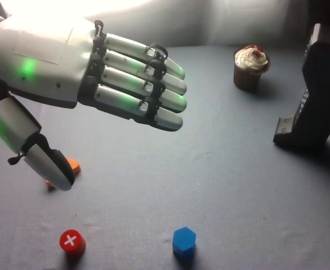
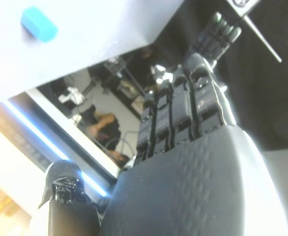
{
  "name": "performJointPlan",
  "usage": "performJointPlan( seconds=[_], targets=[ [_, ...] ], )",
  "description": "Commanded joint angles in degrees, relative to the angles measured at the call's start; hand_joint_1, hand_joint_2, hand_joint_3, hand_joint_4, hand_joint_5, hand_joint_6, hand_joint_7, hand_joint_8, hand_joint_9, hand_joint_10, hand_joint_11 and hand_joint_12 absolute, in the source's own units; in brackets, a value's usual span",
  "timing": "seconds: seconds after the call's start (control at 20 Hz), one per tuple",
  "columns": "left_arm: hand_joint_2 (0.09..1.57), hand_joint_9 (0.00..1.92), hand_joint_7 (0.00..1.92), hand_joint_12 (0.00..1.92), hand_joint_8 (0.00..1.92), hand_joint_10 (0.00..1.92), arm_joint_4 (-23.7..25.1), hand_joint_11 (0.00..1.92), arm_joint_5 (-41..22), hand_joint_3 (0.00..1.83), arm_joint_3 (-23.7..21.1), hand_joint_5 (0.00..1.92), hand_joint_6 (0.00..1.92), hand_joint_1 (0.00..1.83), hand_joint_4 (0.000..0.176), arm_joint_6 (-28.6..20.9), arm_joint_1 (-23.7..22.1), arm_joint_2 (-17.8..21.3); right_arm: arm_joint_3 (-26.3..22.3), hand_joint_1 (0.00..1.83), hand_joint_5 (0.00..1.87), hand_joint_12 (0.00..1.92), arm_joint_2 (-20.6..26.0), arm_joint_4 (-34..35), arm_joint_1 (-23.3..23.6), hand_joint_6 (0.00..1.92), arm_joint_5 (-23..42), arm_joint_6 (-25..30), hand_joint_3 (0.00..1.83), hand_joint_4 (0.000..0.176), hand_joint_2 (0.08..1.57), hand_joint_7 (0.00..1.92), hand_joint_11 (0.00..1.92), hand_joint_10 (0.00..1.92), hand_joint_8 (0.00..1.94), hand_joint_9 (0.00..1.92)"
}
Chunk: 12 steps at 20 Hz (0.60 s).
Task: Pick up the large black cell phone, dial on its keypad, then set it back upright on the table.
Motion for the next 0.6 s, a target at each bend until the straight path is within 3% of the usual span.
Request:
performJointPlan(
  seconds=[0.0, 0.1, 0.25, 0.35, 0.55],
  targets=[
    [1.07, 0.08, 0.10, 0.32, 0.00, 0.00, -6.05, 0.00, -1.86, 0.00, -0.17, 0.10, 0.00, 0.00, 0.000, -0.47, -1.26, 0.44, 0.56, 0.18, 0.02, 0.31, -0.29, 0.32, 0.89, 0.00, 5.80, 1.18, 0.00, 0.000, 0.87, 0.04, 0.00, 0.00, 0.00, 0.06],
    [1.07, 0.08, 0.10, 0.32, 0.00, 0.00, -6.28, 0.00, -0.97, 0.00, -0.18, 0.10, 0.00, 0.00, 0.000, -0.97, -0.71, 0.56, 2.16, 0.21, 0.01, 0.29, -1.90, 0.32, 3.22, 0.00, 4.76, 2.89, 0.00, 0.000, 0.85, 0.03, 0.00, 0.00, 0.00, 0.05],
    [1.05, 0.11, 0.12, 0.38, 0.01, 0.01, -7.86, 0.00, 2.90, 0.00, -0.22, 0.11, 0.00, 0.00, 0.000, -2.01, -0.33, 0.77, 4.85, 0.26, 0.00, 0.11, -4.08, 0.32, 4.62, 0.00, 4.06, 5.96, 0.00, 0.000, 0.88, 0.00, 0.00, 0.00, 0.00, 0.00],
    [1.05, 0.11, 0.11, 0.35, 0.00, 0.00, -8.67, 0.00, 4.49, 0.00, -0.37, 0.10, 0.00, 0.00, 0.000, -2.75, -0.31, 1.03, 6.64, 0.20, 0.00, 0.09, -5.19, 0.35, 4.88, 0.00, 3.79, 7.88, 0.01, 0.000, 0.89, 0.00, 0.00, 0.00, 0.00, 0.00],
    [1.05, 0.12, 0.12, 0.38, 0.00, 0.00, -7.32, 0.00, 7.57, 0.00, -1.19, 0.12, 0.00, 0.00, 0.000, -2.56, 0.00, 1.93, 10.34, 0.31, 0.00, 0.00, -6.93, 0.01, 8.52, 0.00, 1.20, 9.01, 0.00, 0.000, 0.90, 0.00, 0.00, 0.00, 0.00, 0.00]
  ],
)
